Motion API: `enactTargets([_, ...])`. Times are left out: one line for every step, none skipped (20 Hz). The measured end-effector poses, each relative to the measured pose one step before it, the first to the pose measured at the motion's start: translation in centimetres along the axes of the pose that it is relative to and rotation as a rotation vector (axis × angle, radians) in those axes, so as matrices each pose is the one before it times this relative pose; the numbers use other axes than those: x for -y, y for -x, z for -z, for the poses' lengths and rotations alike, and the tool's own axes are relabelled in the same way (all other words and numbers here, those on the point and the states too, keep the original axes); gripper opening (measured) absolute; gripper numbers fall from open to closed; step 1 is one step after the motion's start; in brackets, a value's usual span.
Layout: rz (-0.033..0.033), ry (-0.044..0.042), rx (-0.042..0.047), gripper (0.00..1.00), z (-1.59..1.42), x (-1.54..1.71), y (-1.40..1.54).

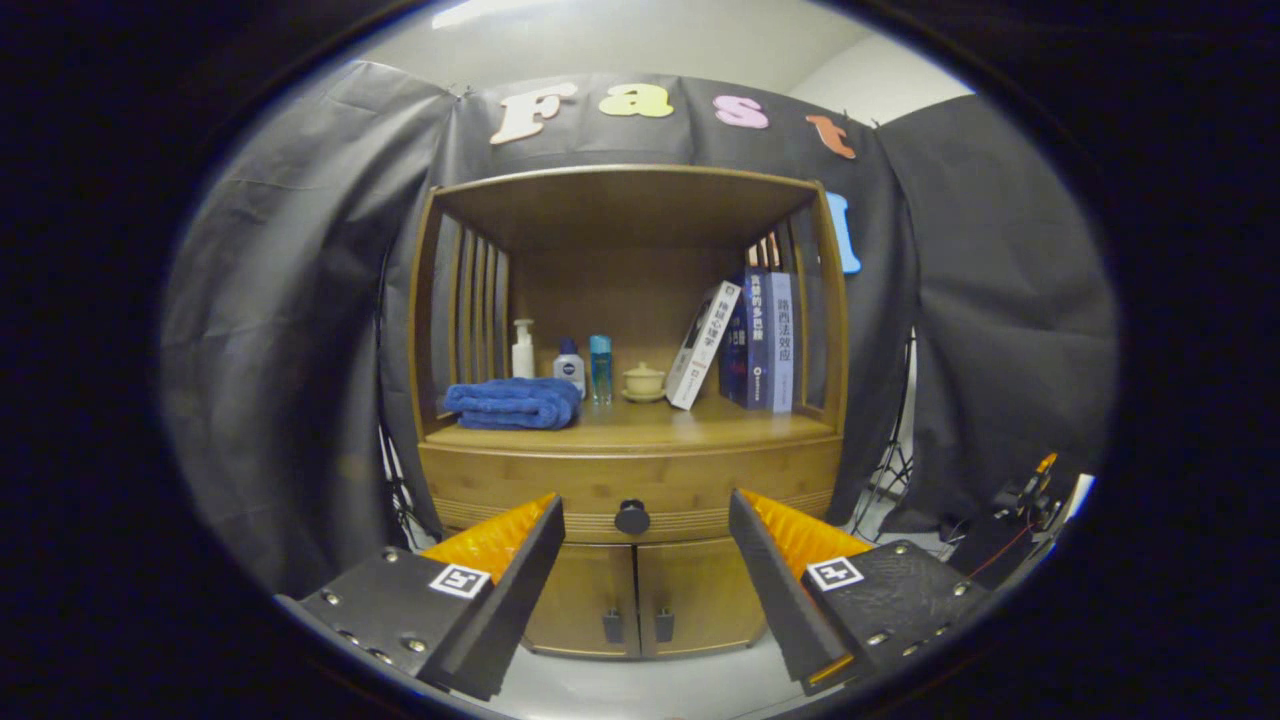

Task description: Pull open the drawer, take out the items inside it, and place them on the countertop above the cabinet.

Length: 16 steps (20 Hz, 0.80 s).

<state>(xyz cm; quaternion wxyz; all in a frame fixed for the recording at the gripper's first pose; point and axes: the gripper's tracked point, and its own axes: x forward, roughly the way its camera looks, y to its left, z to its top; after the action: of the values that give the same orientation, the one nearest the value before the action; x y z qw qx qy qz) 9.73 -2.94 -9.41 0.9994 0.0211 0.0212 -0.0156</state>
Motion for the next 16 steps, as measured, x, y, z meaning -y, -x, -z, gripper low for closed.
enactTargets([-0.00329,0.00775,-0.01214,0.99,0.869,0.046,-1.128])
enactTargets([-0.00193,0.00966,-0.00901,0.99,0.659,0.032,-1.221])
enactTargets([-0.00739,0.01097,-0.00782,0.99,0.617,-0.03,-1.333])
enactTargets([-0.01002,0.01131,-0.00412,0.99,0.47,-0.163,-1.131])
enactTargets([-0.00607,0.01066,-0.00006,1.0,0.539,-0.024,-1.062])
enactTargets([-0.00412,0.00959,0.00393,1.0,0.284,-0.152,-1.226])
enactTargets([-0.00133,0.00891,0.00468,1.0,0.35,-0.063,-1.306])
enactTargets([-0.0022,0.00993,0.01061,0.99,0.265,-0.101,-1.232])
enactTargets([0.00494,0.01939,0.00672,1.0,0.469,0.067,-1.235])
enactTargets([0.01234,0.01212,-0.01916,0.99,1.008,0.315,-1.042])
enactTargets([-0.0087,-0.0049,-0.02277,0.99,1.254,-0.198,-1.097])
enactTargets([-0.00839,-0.01382,-0.02028,1.0,1.248,-0.322,-0.875])
enactTargets([0.00205,-0.01299,-0.00748,0.94,0.869,-0.21,-0.982])
enactTargets([-0.00921,-0.00548,-0.01506,0.88,1.125,-0.34,-0.791])
enactTargets([-0.0124,0.01203,-0.02427,0.82,0.993,-0.355,-0.564])
enactTargets([-0.00488,0.01198,-0.00406,0.77,0.546,-0.279,-0.146])
